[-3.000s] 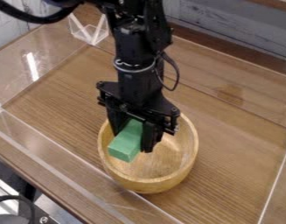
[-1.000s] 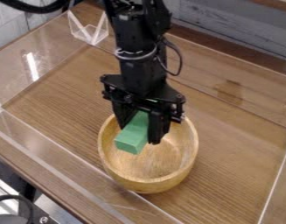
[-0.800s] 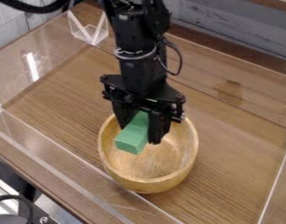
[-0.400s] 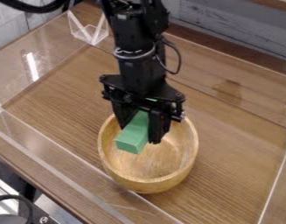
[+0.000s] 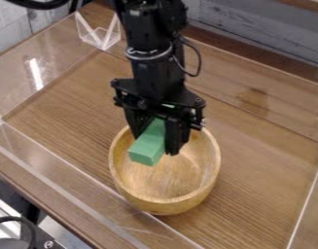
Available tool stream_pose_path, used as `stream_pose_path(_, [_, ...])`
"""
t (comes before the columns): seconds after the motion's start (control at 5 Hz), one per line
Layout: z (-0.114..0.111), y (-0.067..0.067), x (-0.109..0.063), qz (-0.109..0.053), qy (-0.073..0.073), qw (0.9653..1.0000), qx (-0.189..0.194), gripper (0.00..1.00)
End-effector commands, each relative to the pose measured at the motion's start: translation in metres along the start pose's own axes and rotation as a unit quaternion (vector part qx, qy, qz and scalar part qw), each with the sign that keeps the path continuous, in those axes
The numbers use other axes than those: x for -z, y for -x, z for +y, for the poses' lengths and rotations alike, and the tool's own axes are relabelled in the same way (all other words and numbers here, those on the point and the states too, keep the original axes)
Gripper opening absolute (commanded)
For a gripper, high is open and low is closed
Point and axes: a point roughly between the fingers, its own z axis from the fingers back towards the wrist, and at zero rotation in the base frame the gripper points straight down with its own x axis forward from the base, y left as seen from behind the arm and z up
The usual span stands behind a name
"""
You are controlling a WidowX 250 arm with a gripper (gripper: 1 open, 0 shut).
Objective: Remove the green block from inside the brown bowl and put it on the table
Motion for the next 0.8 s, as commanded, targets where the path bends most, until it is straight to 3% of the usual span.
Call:
stream_pose_path(0.0, [0.002, -0.007, -0.020, -0.035, 0.001, 0.9994, 0.009, 0.00])
stream_pose_path(0.6, [0.012, -0.005, -0.028, -0.036, 0.000, 0.9992, 0.016, 0.00])
